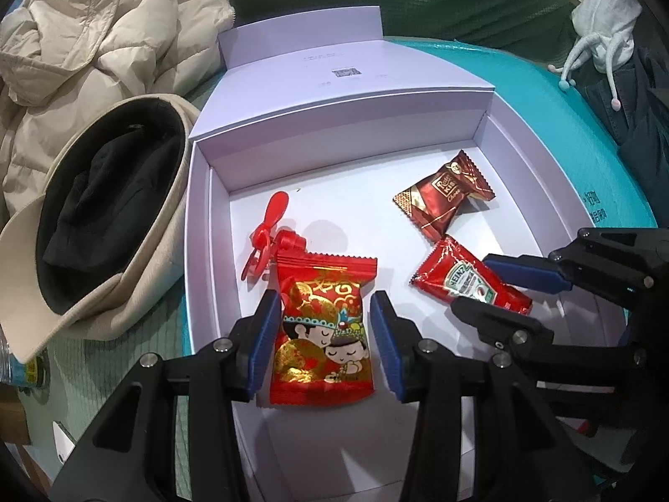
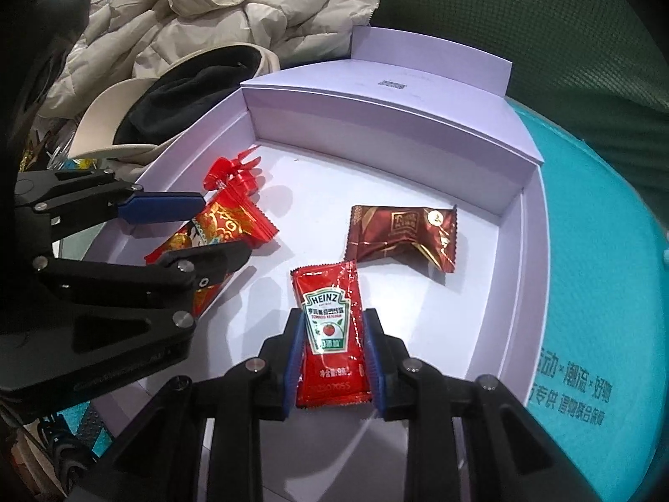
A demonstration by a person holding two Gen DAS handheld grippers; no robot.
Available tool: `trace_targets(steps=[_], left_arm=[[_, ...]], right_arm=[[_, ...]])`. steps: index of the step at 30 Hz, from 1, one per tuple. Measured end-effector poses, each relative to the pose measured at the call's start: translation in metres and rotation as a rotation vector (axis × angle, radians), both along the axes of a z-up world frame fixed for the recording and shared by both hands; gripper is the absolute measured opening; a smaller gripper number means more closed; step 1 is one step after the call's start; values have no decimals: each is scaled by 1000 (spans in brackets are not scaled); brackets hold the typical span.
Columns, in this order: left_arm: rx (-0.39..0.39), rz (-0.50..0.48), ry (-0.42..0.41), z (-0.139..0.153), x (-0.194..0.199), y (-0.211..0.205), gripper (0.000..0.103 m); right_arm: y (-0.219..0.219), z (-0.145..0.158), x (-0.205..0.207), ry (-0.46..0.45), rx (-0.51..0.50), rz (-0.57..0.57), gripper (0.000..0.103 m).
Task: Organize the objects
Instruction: 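Lower into the box and open left gripper while right releases ketchup packet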
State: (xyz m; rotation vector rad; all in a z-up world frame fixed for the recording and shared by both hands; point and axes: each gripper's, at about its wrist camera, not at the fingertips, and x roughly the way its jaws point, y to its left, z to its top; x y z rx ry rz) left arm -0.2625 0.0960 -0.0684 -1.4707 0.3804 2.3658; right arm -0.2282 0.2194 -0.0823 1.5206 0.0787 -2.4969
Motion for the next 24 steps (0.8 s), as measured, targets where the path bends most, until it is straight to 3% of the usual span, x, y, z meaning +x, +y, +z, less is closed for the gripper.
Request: trace_targets(steps=[7,16,20,24], left_arm=[[9,31,38,18,8,-5,48],[71,92,115,60,25,-24,60],[27,144,184,77,35,-29,66],[41,159,219,94,48,-35,67]], right_arm=[[-3,15,6,40,19,-14,28],[-4,53,20,126,4,-77,48],[-5,66,26,141,17,-84,50],[-6,77,34,156,26,-97,51]])
